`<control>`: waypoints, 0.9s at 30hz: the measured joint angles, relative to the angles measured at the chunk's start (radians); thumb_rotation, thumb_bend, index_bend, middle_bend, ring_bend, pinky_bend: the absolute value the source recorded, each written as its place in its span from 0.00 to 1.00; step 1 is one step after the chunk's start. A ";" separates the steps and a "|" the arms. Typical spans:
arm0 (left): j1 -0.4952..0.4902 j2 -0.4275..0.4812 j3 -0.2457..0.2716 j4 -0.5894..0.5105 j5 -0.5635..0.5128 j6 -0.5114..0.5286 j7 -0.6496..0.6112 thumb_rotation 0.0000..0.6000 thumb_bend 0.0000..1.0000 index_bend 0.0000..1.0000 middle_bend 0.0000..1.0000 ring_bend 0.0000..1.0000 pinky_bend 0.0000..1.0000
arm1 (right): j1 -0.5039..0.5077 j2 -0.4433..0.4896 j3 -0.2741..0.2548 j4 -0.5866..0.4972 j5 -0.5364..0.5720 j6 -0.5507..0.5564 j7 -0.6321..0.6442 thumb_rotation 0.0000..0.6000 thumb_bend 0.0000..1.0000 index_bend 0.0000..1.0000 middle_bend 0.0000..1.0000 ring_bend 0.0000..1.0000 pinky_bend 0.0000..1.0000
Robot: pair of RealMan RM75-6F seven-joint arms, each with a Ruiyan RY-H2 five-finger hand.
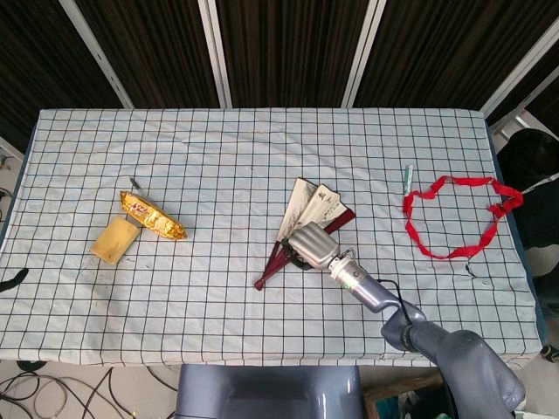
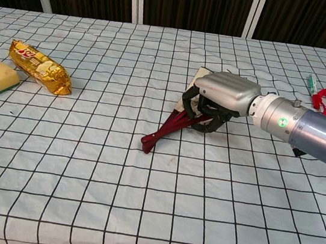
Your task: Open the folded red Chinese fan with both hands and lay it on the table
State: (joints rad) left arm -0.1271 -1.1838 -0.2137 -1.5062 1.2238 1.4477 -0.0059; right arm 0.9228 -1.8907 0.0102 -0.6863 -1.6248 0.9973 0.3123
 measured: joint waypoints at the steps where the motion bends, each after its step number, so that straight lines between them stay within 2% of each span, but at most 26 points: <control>1: 0.000 0.000 0.000 0.000 0.000 0.000 0.000 1.00 0.00 0.00 0.00 0.00 0.00 | 0.000 0.001 0.000 -0.002 0.000 0.000 -0.001 1.00 0.32 0.68 0.93 0.99 0.81; 19: 0.002 -0.001 0.000 -0.001 0.004 0.006 -0.002 1.00 0.00 0.00 0.00 0.00 0.00 | -0.002 0.039 0.015 -0.060 0.008 0.012 -0.030 1.00 0.32 0.69 0.93 0.99 0.81; 27: 0.002 -0.002 0.001 -0.002 0.004 0.007 0.005 1.00 0.00 0.00 0.00 0.00 0.00 | 0.000 0.063 0.026 -0.098 0.010 0.025 -0.041 1.00 0.35 0.72 0.93 0.99 0.81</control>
State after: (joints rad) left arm -0.1252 -1.1862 -0.2127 -1.5086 1.2276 1.4545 -0.0005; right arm 0.9225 -1.8272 0.0365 -0.7842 -1.6148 1.0223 0.2714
